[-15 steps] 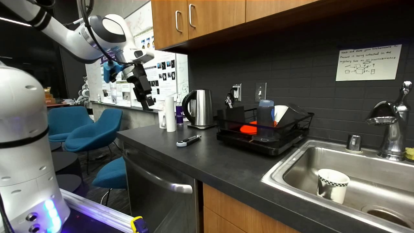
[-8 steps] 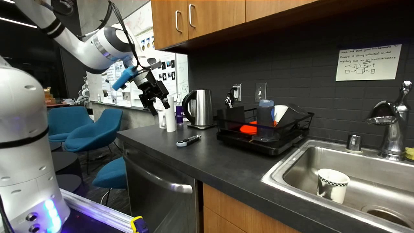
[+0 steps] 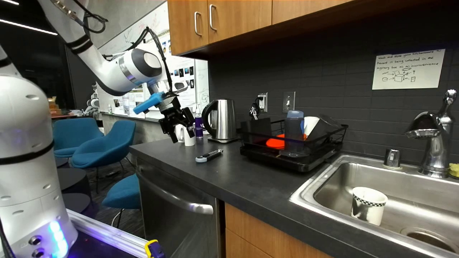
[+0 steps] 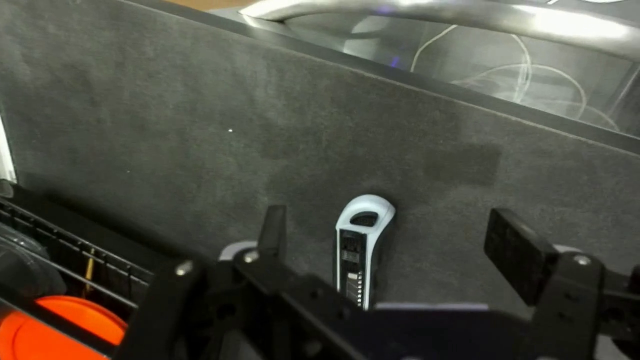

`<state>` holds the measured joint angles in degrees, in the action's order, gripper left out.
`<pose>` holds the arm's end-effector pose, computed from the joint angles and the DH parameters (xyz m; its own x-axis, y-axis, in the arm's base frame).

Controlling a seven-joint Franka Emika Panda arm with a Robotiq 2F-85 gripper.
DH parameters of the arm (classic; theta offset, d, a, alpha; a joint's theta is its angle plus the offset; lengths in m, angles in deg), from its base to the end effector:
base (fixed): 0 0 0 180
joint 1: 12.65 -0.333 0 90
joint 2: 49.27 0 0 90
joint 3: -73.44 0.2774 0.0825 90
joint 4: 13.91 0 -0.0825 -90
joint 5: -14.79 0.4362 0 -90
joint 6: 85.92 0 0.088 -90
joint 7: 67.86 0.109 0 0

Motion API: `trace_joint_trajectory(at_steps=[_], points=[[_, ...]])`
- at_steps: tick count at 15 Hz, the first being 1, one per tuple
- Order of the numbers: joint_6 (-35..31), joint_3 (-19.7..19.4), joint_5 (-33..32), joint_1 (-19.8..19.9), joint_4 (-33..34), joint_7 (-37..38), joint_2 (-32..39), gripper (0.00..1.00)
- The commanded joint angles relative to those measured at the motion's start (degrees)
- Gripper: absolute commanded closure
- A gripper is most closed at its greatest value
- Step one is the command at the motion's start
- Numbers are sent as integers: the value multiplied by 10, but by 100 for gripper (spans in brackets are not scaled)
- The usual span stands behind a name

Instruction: Put the black object inside the drying rack

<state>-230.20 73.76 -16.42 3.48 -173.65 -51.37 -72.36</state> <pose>0.4122 -0.1129 0.2628 0.9823 -0.1113 0.1506 -0.1559 -0.9316 0.3283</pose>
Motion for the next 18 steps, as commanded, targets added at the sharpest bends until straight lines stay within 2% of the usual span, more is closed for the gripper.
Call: trace_joint_trajectory(at_steps=[1, 9, 18], points=[[-45, -24, -1, 6, 4, -36, 40, 0], [-77, -73, 50, -2, 47, -96, 108, 0], [-78, -81, 125, -28, 101, -153, 184, 0]])
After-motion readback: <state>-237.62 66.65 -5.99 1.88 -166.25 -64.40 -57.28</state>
